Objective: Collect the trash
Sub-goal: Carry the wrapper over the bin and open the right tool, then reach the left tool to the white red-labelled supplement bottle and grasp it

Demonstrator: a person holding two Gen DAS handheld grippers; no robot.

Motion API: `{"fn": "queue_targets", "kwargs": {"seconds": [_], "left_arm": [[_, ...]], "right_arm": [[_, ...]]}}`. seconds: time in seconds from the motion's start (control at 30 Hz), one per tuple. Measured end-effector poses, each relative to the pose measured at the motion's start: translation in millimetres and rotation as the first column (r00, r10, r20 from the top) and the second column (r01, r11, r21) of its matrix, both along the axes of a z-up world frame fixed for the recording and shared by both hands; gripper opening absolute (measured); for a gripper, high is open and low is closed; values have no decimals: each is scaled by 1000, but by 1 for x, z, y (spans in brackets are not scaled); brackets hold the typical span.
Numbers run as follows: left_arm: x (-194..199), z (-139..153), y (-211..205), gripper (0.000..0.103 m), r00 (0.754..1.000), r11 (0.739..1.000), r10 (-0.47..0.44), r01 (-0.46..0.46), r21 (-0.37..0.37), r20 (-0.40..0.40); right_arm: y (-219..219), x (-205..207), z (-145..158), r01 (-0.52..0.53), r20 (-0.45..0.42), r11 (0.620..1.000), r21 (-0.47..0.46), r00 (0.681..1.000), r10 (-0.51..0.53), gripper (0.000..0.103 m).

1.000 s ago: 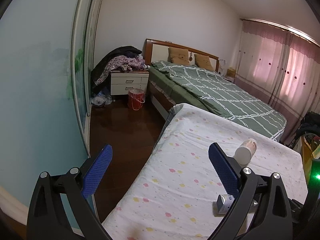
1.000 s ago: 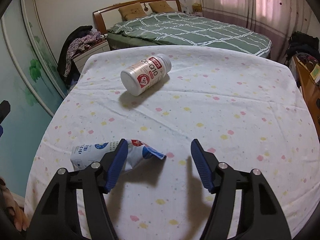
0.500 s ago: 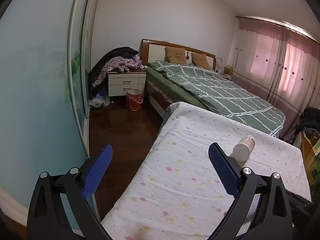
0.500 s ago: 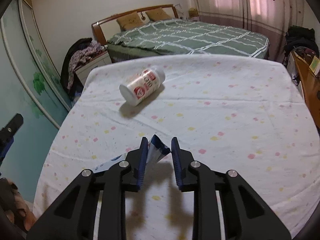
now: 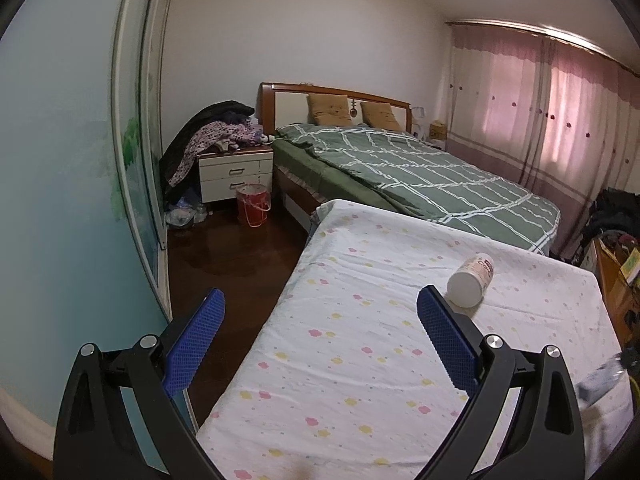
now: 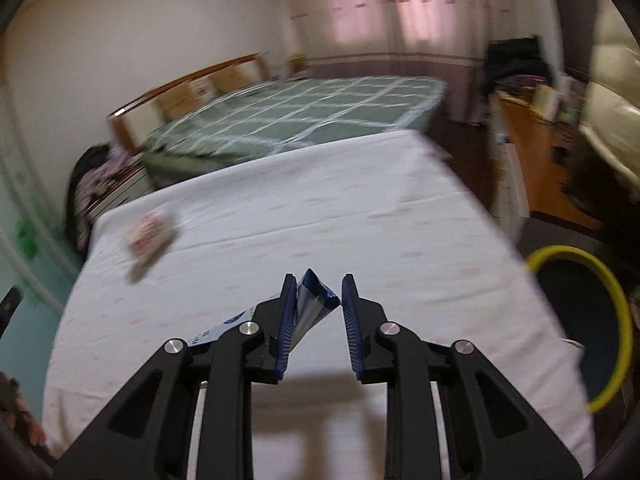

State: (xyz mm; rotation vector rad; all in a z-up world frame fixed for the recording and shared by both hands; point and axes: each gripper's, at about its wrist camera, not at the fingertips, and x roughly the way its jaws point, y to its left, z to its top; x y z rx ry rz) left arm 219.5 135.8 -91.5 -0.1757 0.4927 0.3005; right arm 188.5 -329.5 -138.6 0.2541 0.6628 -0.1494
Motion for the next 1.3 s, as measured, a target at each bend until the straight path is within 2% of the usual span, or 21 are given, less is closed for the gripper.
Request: {"fn": "queue_targets", "kwargs": {"seconds": [0.17, 0.27, 0.4, 0.6, 0.67, 0.9, 0.97, 1.03, 1.3], "left_arm": [[2, -2, -8, 95, 1000, 999, -27, 27, 23, 2], [-1, -1, -10, 95, 999, 999, -37, 37, 36, 3], [1, -2, -13, 95, 999, 998, -49, 49, 47, -10], [2, -3, -15, 95, 998, 997, -54, 55, 54, -20], [2, -3, -16, 95, 998, 997, -56, 58, 55, -24], [1, -2, -19, 95, 997, 996, -71, 73, 59, -25], [0, -2, -20, 95, 997, 995, -78, 79, 59, -24], [0, -2, -21, 95, 996, 995, -85, 86, 59, -27], [4, -5, -34, 95, 990, 988, -128, 133, 82, -55]], "right_arm": [[-76, -23, -8, 195, 2, 981, 9, 981, -195, 23], [-114, -39, -11, 305, 14, 952, 1, 952, -305, 23], [-162, -58, -14, 445, 31, 895, -10, 895, -445, 23], [-207, -69, -31, 571, 1, 821, -9, 821, -571, 26], [-219, -68, -37, 585, -23, 811, 26, 811, -584, 26], [-228, -72, -40, 631, -36, 775, 23, 776, -630, 29], [-228, -73, -40, 640, -37, 768, 22, 769, -639, 34], [-226, -74, -38, 644, -36, 765, 14, 765, -643, 46], [-212, -72, -30, 634, -4, 772, -44, 773, -635, 58]]}}
